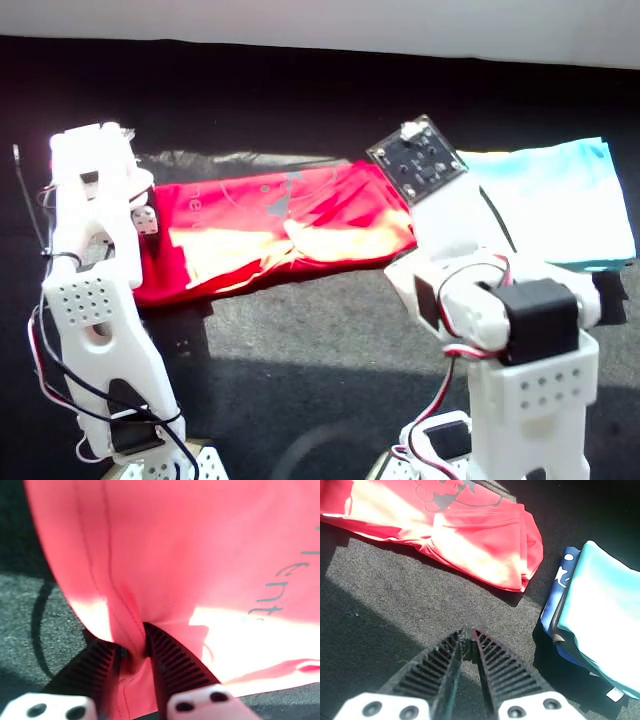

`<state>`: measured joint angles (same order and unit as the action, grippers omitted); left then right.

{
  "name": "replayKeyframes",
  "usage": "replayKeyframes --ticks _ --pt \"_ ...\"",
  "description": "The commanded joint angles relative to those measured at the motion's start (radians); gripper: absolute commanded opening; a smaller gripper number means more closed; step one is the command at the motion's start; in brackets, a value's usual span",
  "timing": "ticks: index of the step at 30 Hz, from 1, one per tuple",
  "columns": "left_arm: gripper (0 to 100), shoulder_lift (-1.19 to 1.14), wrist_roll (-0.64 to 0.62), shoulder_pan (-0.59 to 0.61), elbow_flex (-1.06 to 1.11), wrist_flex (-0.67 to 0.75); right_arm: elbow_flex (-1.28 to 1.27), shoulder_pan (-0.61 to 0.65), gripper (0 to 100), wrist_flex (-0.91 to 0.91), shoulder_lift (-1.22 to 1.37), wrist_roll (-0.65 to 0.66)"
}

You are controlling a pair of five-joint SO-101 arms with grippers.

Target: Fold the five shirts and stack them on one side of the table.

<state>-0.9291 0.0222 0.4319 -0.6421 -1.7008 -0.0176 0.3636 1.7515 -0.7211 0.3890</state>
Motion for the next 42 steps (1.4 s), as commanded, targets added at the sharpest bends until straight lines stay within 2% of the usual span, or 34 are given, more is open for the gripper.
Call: replayKeyframes --ticks 1,6,12,16,20,25,31,33,37,42 --pt "1 -0.002 0.061 0.128 0.001 -0.015 -0.013 -0.013 0.6 0.012 -0.036 0.000" --pt "1 -0.004 0.146 0.308 -0.051 -0.020 -0.125 -0.012 0.6 0.008 -0.044 0.000" --pt "1 -0.001 0.219 0.421 -0.091 -0.063 -0.156 -0.012 0.6 0.008 -0.044 0.000" --pt "1 -0.001 0.232 0.420 -0.087 -0.066 -0.179 -0.012 0.6 0.008 -0.044 0.000" --pt "1 0.081 0.227 0.360 -0.047 -0.068 -0.285 -0.012 0.6 0.004 -0.071 0.000" --pt "1 0.392 0.226 0.222 0.170 -0.066 -0.529 -0.050 0.6 -0.160 -0.243 0.002" --pt "1 0.730 0.167 -0.059 0.404 -0.061 -1.003 -0.282 0.6 -0.432 -0.438 0.006" --pt "1 0.757 0.144 -0.179 0.409 -0.061 -1.148 -0.344 0.6 -0.512 -0.498 0.012" --pt "1 0.757 0.084 -0.386 0.377 -0.061 -1.369 -0.423 0.6 -0.621 -0.631 0.117" --pt "1 0.757 0.054 -0.587 0.266 -0.060 -1.606 -0.472 0.6 -0.696 -0.812 0.123"
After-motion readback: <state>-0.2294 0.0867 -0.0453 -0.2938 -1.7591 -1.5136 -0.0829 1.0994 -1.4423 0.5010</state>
